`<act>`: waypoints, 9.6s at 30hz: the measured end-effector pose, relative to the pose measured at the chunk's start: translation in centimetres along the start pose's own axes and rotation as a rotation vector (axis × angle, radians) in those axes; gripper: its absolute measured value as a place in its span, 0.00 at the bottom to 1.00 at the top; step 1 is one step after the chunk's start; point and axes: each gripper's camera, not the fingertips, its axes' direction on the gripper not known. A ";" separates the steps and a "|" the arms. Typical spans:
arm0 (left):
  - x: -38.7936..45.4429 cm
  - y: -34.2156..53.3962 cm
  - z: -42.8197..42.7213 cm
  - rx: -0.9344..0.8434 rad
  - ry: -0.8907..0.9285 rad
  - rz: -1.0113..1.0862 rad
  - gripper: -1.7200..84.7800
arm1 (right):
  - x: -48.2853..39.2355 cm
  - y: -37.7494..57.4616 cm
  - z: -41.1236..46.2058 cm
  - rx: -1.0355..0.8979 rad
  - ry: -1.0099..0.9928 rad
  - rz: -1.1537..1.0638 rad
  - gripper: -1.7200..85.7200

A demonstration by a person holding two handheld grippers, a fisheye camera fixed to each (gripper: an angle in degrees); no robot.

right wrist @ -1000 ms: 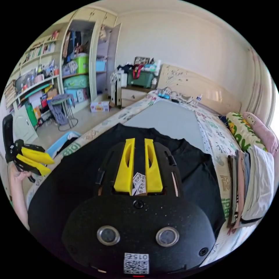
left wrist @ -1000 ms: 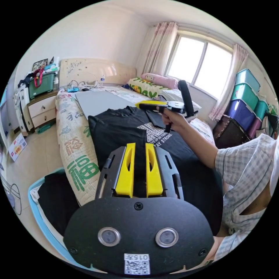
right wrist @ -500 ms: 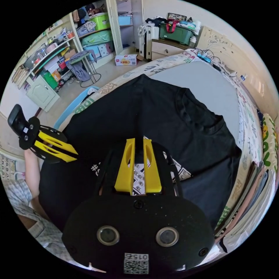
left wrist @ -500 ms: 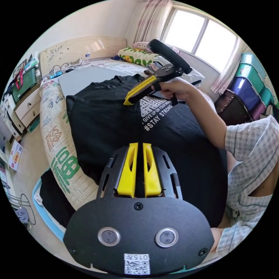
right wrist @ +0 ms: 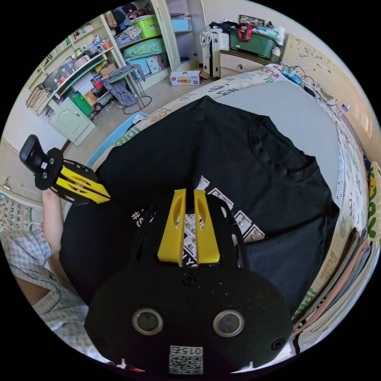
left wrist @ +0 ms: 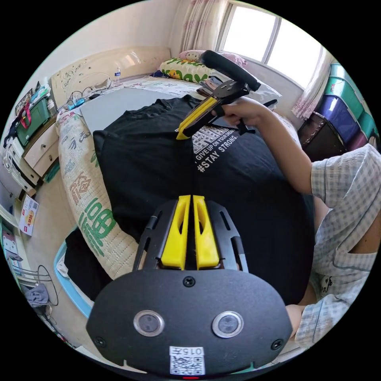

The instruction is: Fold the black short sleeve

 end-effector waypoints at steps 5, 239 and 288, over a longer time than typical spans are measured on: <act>2.0 -0.4 -1.9 0.102 0.020 0.044 0.02 | -0.3 -0.6 0.5 0.018 0.055 0.039 0.01; 16.0 20.3 9.4 0.317 -0.237 -0.568 0.07 | -29.4 55.5 -24.3 0.585 -0.081 -0.223 0.01; 31.5 2.6 31.0 -0.402 -0.168 0.104 0.04 | -21.0 45.5 -15.5 -0.009 0.230 -0.216 0.07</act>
